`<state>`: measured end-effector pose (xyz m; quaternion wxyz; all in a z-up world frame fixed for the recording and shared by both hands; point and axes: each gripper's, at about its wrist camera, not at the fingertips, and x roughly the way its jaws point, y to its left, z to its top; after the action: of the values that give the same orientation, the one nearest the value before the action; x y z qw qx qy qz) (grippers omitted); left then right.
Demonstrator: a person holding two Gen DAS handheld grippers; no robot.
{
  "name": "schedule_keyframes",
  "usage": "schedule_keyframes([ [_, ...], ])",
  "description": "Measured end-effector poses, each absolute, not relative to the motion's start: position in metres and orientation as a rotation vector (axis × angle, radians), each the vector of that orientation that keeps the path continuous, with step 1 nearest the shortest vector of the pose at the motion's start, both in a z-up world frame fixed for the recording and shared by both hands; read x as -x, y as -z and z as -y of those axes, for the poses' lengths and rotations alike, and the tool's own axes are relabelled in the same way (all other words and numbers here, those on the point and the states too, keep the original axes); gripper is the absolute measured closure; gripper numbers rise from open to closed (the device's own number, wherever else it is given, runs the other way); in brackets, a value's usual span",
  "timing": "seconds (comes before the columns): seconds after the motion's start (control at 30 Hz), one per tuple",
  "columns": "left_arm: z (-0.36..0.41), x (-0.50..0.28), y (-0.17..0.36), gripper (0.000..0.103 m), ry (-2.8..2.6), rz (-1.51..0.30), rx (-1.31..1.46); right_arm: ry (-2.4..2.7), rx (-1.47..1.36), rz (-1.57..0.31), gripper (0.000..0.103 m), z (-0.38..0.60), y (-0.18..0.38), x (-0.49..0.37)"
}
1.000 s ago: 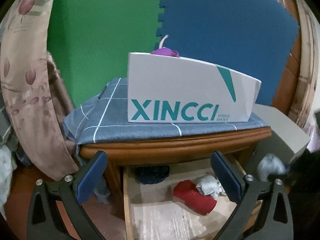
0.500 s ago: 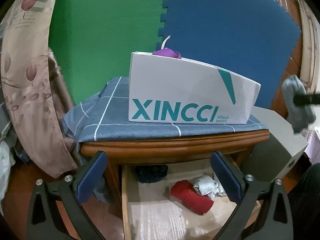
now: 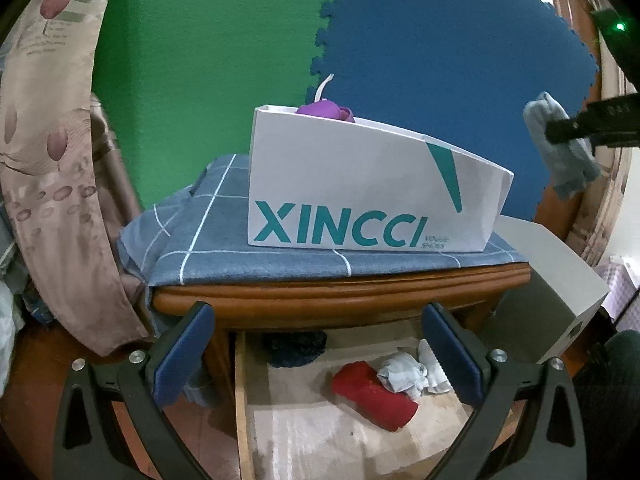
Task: Take underwear out of drawer
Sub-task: 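Lift the light blue sock with the right gripper into the box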
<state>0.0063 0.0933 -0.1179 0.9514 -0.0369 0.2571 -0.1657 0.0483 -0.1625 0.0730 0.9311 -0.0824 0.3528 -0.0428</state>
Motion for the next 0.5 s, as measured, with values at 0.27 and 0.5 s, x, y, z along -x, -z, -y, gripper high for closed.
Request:
schedule_keyframes([
  [0.27, -0.091, -0.007, 0.119, 0.001, 0.348, -0.534, 0.073, 0.091, 0.187, -0.732, 0.073, 0.158, -0.067, -0.065],
  [0.5, -0.089, -0.008, 0.122, 0.001, 0.354, -0.547, 0.071, 0.098, 0.184, -0.730, 0.073, 0.157, -0.066, -0.080],
])
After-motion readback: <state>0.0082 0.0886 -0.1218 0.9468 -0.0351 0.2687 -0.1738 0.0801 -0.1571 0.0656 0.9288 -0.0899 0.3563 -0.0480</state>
